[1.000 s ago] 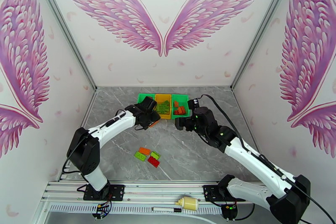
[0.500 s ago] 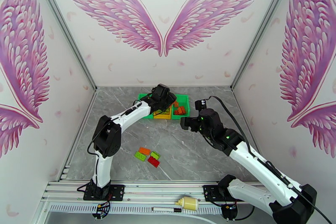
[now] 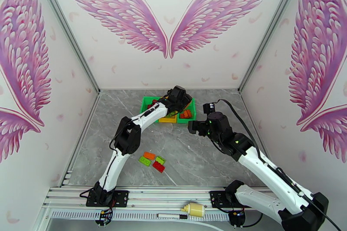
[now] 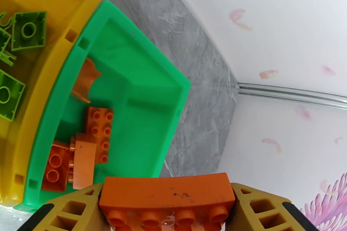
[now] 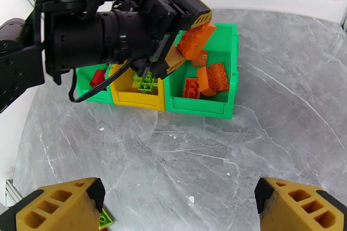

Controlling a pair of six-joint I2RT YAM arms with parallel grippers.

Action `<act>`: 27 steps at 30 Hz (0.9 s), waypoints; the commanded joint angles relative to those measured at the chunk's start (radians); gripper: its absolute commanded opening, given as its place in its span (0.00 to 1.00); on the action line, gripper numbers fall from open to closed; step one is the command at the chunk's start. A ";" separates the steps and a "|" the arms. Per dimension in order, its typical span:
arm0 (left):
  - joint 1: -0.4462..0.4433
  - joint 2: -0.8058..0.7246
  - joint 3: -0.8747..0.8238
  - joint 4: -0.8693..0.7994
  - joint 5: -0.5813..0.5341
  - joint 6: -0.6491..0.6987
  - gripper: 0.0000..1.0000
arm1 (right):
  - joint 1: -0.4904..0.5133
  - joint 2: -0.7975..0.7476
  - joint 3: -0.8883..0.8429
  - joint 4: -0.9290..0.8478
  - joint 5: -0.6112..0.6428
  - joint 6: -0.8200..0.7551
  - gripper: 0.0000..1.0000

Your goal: Sort the legos into containers by color

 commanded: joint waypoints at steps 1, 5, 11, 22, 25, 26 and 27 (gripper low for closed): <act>-0.001 0.039 0.082 -0.054 -0.003 -0.010 0.63 | -0.009 -0.019 0.025 -0.019 0.009 -0.011 0.97; 0.006 0.049 0.099 -0.064 -0.003 -0.014 0.69 | -0.010 -0.030 0.022 -0.022 0.010 -0.002 0.97; 0.004 -0.001 0.079 -0.086 -0.033 0.058 0.83 | -0.012 -0.032 0.017 -0.021 0.005 0.002 0.97; 0.012 -0.204 -0.111 -0.111 -0.077 0.243 0.98 | -0.011 -0.001 0.005 0.015 -0.096 -0.083 0.97; 0.012 -0.297 -0.220 -0.122 -0.125 0.284 0.99 | -0.010 0.026 0.005 0.022 -0.166 -0.150 0.97; 0.013 -0.334 -0.270 -0.110 -0.138 0.284 0.99 | -0.008 0.038 0.008 0.023 -0.189 -0.170 0.97; 0.013 -0.374 -0.330 -0.094 -0.151 0.282 0.99 | -0.007 0.050 0.009 0.026 -0.212 -0.189 0.97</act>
